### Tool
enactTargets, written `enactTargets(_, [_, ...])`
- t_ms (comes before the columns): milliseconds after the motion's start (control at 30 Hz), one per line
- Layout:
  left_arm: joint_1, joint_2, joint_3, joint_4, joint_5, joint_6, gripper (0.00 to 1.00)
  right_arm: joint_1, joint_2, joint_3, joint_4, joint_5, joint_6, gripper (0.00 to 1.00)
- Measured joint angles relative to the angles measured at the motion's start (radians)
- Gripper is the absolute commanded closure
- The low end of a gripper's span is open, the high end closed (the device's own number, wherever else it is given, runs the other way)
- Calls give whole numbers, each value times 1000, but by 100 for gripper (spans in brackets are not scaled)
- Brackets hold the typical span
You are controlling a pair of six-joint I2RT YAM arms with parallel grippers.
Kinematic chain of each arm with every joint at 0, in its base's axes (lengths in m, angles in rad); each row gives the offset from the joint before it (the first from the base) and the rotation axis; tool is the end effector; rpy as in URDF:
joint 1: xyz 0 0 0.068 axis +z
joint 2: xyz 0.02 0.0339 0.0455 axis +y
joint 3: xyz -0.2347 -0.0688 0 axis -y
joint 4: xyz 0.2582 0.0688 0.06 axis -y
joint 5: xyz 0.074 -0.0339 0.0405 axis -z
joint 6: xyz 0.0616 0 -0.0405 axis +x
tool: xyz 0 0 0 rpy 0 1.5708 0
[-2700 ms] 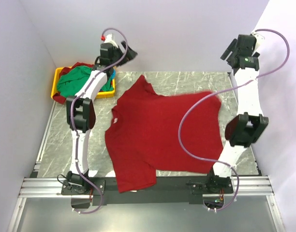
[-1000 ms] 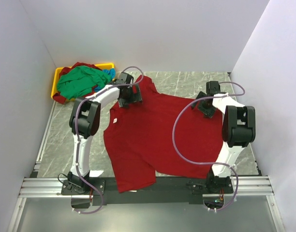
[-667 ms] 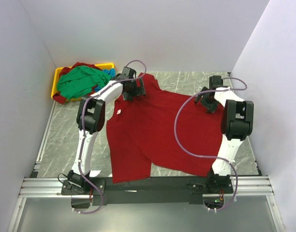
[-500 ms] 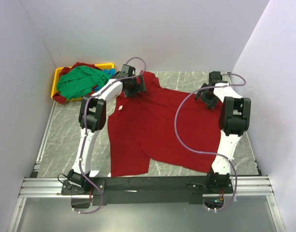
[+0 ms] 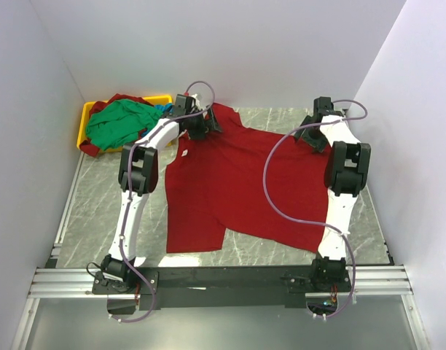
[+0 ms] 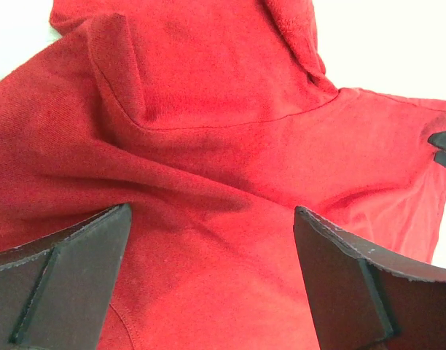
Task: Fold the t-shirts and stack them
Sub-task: Flatten the tshirt out
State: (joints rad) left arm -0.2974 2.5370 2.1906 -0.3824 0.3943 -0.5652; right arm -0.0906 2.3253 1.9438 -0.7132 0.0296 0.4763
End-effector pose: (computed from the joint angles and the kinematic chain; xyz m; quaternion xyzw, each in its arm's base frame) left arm 0.5418 -0.1908 0.1285 -0.0402 0.8977 -0.3299 0.2893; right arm 0.5026 -0.0475 0.1236 0.2751 0.9319 0.0311 0.2342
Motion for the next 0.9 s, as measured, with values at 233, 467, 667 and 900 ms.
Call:
enactTargets(233, [0,-71,-106,35,-14,5,1,0,-125,-135,34,15,-63,18])
enactTargets(467, [-27,-299,-308,13,-119,50,1,9,-378,-337,83,35,-105,18])
enactTargets(667, [-82,-440,-497,-4,-211,63,1,38,-487,-539,116,26,-100,18])
enactTargets(900, [-101,-450,-654,-48,-253,45,1,49,-488,-652,104,10,-88,18])
